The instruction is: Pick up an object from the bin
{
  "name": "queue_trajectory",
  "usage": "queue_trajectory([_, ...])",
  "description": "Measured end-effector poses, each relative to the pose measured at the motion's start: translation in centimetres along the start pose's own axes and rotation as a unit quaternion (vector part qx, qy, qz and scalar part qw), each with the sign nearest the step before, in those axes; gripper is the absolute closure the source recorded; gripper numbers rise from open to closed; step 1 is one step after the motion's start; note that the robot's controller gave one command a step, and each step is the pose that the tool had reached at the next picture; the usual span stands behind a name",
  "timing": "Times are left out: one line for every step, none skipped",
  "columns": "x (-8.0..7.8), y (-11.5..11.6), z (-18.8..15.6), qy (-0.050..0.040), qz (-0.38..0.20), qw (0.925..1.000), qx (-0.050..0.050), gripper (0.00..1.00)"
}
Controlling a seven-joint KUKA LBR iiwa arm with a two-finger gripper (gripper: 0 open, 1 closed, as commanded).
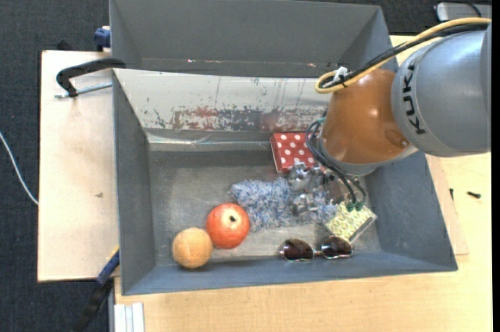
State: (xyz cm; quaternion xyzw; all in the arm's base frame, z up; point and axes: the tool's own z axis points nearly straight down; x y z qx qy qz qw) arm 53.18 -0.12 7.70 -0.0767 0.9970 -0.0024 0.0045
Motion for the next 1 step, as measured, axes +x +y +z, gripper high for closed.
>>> queue_trajectory([0.00,0.00,0.00,0.0000,0.000,1.0000,0.000,1.00])
